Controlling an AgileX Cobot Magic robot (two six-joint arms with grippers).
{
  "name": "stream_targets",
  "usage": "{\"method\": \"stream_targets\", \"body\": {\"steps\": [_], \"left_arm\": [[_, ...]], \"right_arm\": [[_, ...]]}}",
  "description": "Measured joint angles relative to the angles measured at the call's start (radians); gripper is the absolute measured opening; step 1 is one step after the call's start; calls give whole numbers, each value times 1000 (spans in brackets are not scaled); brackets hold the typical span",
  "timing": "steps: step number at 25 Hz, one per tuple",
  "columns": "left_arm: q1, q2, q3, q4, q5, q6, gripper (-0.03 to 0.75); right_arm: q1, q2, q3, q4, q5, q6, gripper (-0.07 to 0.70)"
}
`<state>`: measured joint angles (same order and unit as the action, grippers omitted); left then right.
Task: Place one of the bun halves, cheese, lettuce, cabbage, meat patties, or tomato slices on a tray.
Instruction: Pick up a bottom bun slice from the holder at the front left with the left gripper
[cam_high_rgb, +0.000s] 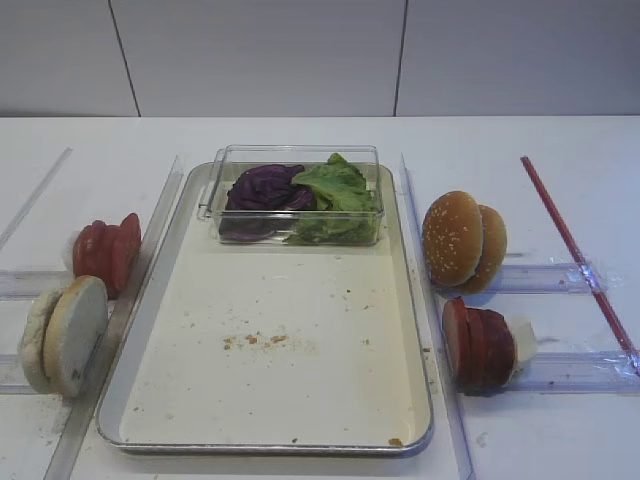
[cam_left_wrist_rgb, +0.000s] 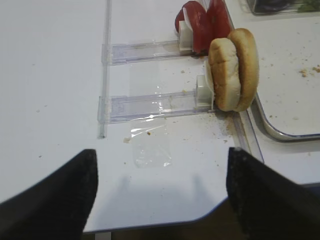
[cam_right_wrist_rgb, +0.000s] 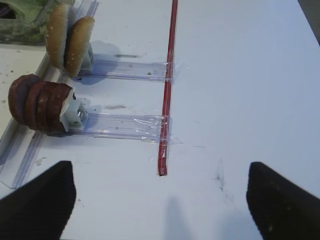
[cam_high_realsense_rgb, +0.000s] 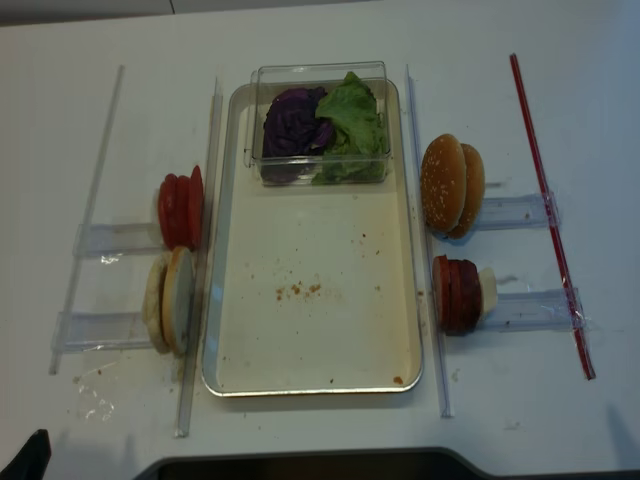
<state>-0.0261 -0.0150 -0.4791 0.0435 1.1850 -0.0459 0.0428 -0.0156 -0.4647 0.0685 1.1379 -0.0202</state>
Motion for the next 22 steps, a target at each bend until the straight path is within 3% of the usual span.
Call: {"method": "stream_targets", "body": {"steps": [22], "left_arm": [[0,0,0,0,0,0,492]], "right_arm": [[0,0,0,0,0,0,692]]}}
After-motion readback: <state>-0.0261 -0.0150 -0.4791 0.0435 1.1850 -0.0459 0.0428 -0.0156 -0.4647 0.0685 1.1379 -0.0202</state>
